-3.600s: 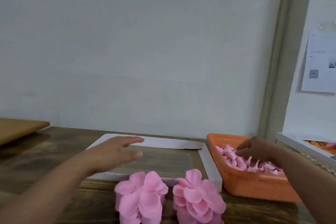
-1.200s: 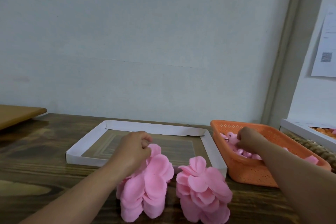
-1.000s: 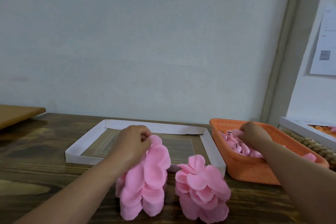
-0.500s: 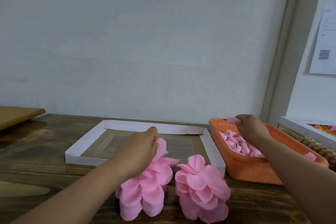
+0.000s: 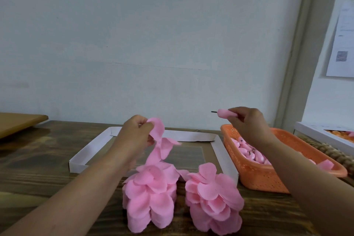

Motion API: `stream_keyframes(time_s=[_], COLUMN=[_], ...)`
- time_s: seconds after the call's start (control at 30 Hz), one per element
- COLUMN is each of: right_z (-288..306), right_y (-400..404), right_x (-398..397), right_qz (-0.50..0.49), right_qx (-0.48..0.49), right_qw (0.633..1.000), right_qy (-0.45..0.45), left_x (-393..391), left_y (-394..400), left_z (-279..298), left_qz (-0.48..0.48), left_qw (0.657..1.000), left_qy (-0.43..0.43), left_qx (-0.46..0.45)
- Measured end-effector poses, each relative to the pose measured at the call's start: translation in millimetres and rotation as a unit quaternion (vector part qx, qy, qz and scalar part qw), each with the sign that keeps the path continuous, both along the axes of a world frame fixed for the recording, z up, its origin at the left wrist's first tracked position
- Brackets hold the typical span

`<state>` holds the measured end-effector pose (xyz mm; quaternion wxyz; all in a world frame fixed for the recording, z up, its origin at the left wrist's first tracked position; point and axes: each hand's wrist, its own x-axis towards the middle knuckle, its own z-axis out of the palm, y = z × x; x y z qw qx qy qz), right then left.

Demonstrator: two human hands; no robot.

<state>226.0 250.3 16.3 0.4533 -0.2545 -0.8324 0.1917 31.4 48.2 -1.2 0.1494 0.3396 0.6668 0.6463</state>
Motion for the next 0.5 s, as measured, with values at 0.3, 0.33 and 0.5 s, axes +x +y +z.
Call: stream_keyframes(time_s=[0.3, 0.33, 0.5], right_z=[15, 13, 0], right_y=[-104, -111, -121], right_x=[2, 3, 6], right_qz=[0.203, 0.202, 0.155], right_qx=[0.012, 0.021, 0.055], right_qw=[0.979, 0.978, 0.983], right_qy=[-0.030, -0.042, -0.087], left_x=[16, 18, 25], left_y=[0, 0, -3], left_z=[13, 14, 12], left_qz=[0.002, 0.002, 0.002], left_qw=[0.999, 0.999, 0.999], left_qy=[0.036, 0.035, 0.045], left_qx=[0.035, 0.035, 0.014])
